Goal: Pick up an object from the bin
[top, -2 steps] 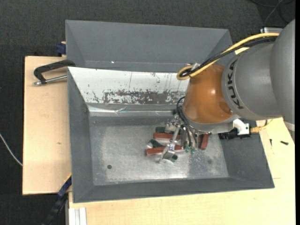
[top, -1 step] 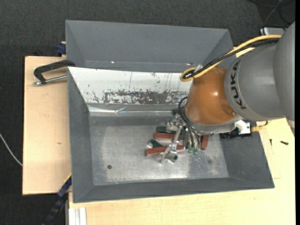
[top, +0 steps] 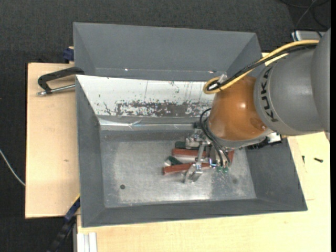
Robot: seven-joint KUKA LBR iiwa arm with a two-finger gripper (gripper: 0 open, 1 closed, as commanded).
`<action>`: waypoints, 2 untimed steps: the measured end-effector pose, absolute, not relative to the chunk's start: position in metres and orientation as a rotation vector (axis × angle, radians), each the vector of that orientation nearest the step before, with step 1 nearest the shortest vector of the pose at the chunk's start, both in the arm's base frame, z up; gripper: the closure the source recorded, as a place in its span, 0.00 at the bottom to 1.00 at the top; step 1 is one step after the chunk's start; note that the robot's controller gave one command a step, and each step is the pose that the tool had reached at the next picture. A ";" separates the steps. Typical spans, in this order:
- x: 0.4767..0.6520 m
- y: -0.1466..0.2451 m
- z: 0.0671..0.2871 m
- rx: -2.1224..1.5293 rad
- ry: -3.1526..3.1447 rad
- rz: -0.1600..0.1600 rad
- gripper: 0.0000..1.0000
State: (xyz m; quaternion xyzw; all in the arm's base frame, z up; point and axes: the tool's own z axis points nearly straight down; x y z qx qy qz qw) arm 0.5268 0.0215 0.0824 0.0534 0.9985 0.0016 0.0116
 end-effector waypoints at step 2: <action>0.531 0.008 0.081 0.500 3.074 0.026 1.00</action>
Offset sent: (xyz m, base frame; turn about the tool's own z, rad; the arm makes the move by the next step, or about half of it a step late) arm 0.0000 0.0000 0.0000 0.0000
